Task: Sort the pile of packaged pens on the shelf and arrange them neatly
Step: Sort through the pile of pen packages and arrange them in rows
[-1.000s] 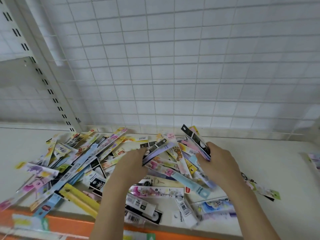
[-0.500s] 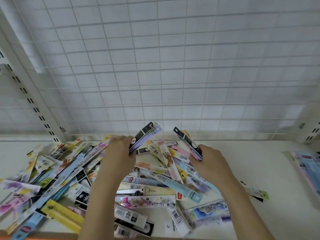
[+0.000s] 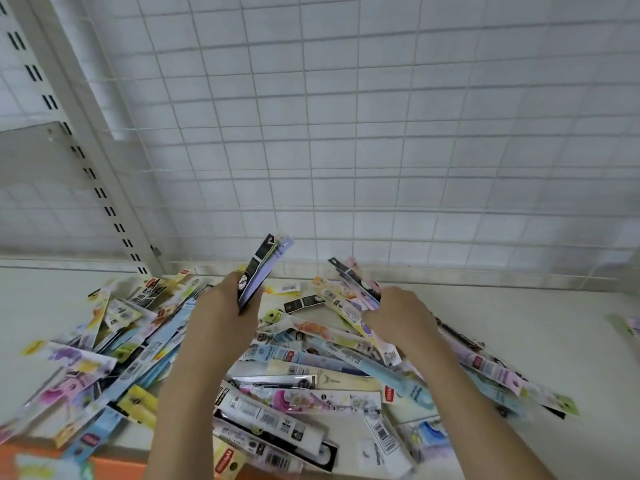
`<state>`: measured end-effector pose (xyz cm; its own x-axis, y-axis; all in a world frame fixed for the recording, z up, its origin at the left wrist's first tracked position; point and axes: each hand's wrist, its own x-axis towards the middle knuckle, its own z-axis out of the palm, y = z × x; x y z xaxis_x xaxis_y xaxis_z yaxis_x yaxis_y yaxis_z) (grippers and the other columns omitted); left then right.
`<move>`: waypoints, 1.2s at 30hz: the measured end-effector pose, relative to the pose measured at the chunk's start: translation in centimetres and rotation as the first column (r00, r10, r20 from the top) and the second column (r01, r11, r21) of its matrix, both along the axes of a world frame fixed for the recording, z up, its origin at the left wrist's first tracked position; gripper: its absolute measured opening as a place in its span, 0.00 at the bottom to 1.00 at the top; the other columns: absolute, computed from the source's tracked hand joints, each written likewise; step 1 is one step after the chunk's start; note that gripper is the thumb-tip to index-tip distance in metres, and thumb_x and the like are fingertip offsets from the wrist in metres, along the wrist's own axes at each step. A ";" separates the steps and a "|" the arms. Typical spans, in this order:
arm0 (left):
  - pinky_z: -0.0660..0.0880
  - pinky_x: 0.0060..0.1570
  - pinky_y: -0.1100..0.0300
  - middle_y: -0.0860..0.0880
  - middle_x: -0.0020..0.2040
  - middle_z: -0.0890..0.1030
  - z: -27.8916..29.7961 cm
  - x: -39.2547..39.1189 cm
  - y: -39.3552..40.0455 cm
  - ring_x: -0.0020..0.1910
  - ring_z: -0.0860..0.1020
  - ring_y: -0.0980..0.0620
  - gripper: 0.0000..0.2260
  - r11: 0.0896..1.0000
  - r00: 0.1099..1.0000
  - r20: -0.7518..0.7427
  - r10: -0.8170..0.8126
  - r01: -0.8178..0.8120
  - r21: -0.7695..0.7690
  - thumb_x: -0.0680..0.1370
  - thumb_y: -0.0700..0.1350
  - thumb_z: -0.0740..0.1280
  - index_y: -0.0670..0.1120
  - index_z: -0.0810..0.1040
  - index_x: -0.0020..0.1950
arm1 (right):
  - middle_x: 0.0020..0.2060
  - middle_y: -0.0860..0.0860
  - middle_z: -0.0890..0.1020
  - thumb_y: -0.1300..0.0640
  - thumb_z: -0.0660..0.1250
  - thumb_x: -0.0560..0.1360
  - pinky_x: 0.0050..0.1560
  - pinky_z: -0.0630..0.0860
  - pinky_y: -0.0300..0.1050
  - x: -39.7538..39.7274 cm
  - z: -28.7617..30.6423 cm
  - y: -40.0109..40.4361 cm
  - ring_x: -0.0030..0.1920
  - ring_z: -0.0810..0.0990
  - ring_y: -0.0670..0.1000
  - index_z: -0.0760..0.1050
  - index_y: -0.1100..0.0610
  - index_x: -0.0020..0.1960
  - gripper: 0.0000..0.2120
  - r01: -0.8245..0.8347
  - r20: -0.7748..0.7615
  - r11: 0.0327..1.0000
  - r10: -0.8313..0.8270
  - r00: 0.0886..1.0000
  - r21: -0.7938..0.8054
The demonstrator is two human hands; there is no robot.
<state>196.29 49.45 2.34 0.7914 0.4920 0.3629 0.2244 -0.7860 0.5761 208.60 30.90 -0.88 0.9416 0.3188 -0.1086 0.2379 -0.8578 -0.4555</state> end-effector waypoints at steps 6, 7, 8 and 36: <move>0.60 0.26 0.60 0.48 0.28 0.67 -1.0 0.4 0.0 0.26 0.66 0.51 0.15 1.000 0.981 -0.193 -0.015 0.019 0.019 0.77 0.52 0.64 0.42 0.68 0.39 | 0.26 0.49 0.69 0.55 0.65 0.72 0.28 0.61 0.41 -0.6 2.0 -2.0 0.28 0.67 0.51 0.64 0.53 0.30 0.14 -0.013 0.018 0.983 0.010 1.000 0.181; 0.60 0.26 0.60 0.48 0.28 0.67 -1.1 0.5 -0.2 0.26 0.66 0.52 0.15 1.000 0.978 -0.206 -0.020 0.023 0.010 0.77 0.52 0.63 0.43 0.67 0.38 | 0.26 0.49 0.68 0.54 0.65 0.72 0.28 0.60 0.41 -1.1 2.2 -2.4 0.27 0.66 0.50 0.63 0.53 0.30 0.15 -0.041 0.008 0.983 0.041 0.999 0.179; 0.61 0.26 0.59 0.48 0.28 0.67 -1.2 0.6 -0.3 0.26 0.67 0.51 0.15 1.000 0.976 -0.215 -0.022 0.023 0.006 0.78 0.51 0.63 0.45 0.66 0.36 | 0.26 0.49 0.67 0.54 0.65 0.72 0.28 0.60 0.42 -1.5 2.4 -2.6 0.27 0.65 0.49 0.62 0.53 0.30 0.16 -0.069 -0.014 0.983 0.072 0.997 0.173; 0.61 0.26 0.60 0.50 0.27 0.67 -2.4 -0.4 0.5 0.25 0.66 0.51 0.15 0.999 0.965 -0.261 -0.033 0.029 -0.017 0.79 0.48 0.62 0.48 0.62 0.34 | 0.29 0.49 0.64 0.54 0.66 0.73 0.29 0.58 0.42 -5.1 2.9 -3.5 0.23 0.67 0.46 0.61 0.56 0.36 0.15 -0.027 -0.183 0.988 0.055 0.982 0.154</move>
